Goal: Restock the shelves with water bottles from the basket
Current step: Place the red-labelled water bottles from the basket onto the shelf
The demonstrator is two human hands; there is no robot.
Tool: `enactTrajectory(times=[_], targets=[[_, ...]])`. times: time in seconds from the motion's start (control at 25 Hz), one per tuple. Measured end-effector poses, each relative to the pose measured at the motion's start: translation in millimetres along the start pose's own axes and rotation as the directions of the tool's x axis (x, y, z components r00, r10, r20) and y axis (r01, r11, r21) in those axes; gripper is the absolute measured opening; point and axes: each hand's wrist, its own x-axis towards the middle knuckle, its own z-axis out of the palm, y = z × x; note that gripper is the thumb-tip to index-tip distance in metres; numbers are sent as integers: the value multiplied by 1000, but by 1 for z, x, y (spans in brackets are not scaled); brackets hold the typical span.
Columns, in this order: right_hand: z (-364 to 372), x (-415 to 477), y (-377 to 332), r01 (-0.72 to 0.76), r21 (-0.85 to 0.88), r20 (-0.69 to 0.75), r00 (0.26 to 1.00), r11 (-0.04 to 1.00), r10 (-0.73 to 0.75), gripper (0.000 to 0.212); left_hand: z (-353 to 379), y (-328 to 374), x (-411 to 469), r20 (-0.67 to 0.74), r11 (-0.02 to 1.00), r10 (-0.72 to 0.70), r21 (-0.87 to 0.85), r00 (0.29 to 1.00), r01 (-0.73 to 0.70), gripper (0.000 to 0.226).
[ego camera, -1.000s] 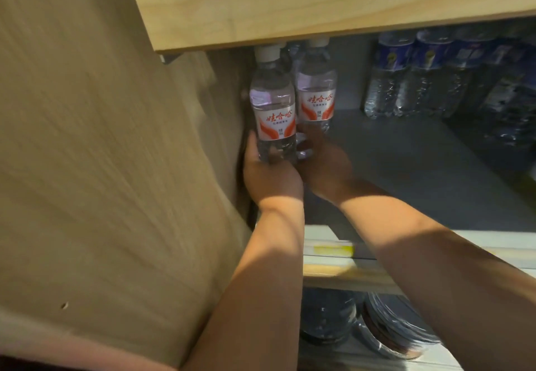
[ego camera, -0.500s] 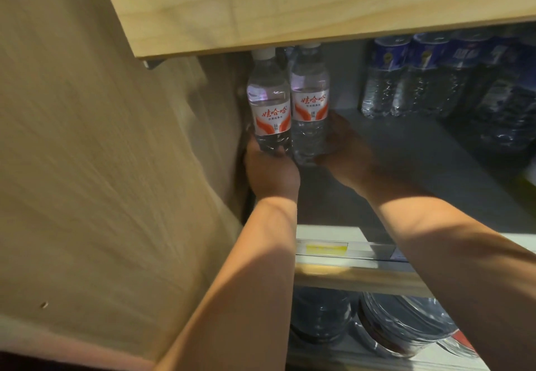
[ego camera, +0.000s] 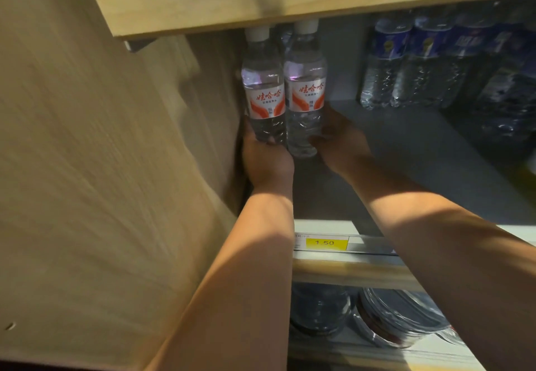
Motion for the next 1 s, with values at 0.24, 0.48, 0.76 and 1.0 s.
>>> enactTrajectory(times=[0.24,0.48,0.76,1.0], targets=[[-1,-3,9,15,-15,41,999,1000,-14,57,-1,3,-4,-17,1000,8,20,1000,-8,34],[-34,-37,9,109,-78,63,993,991,-105,59,-14,14,-18,15,974,-11,226,1000,8,34],[-115,-135,-10,146,-716,49,986,683,-160,65,-46,64,-98,418,792,175,478,891,-380,44],[-176,-230,17,61,-892,-52,971,448,-235,71,-59,86,-161,884,218,289,314,368,-924,61]])
